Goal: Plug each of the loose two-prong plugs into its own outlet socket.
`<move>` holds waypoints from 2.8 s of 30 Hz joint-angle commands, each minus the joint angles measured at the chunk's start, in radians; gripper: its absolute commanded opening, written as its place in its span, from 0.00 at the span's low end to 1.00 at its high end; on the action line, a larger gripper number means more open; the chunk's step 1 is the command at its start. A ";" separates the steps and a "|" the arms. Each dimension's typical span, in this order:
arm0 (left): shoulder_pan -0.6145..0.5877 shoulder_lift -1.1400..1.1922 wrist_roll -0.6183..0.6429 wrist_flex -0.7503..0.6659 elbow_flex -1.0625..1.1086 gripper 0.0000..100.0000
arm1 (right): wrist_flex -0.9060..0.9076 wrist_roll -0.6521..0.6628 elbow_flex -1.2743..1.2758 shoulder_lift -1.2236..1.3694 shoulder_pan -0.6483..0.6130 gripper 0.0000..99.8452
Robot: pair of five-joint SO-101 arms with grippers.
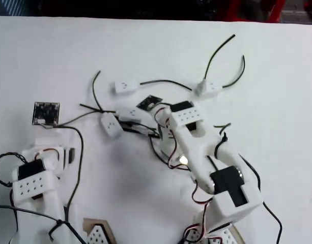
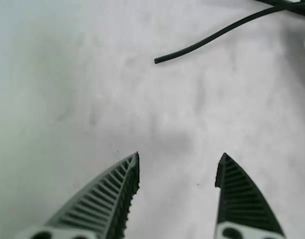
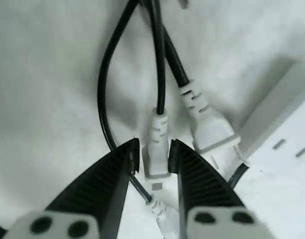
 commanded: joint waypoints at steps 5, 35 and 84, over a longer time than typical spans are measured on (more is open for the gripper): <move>0.001 -0.019 0.012 -0.021 -0.003 0.25 | 0.079 -0.003 -0.064 -0.002 -0.001 0.10; 0.001 -0.019 0.012 -0.021 -0.003 0.25 | 0.166 -0.201 -0.110 -0.493 -0.101 0.02; 0.783 -0.441 0.448 0.141 -0.215 0.26 | -0.622 -0.571 0.606 -1.024 -0.361 0.02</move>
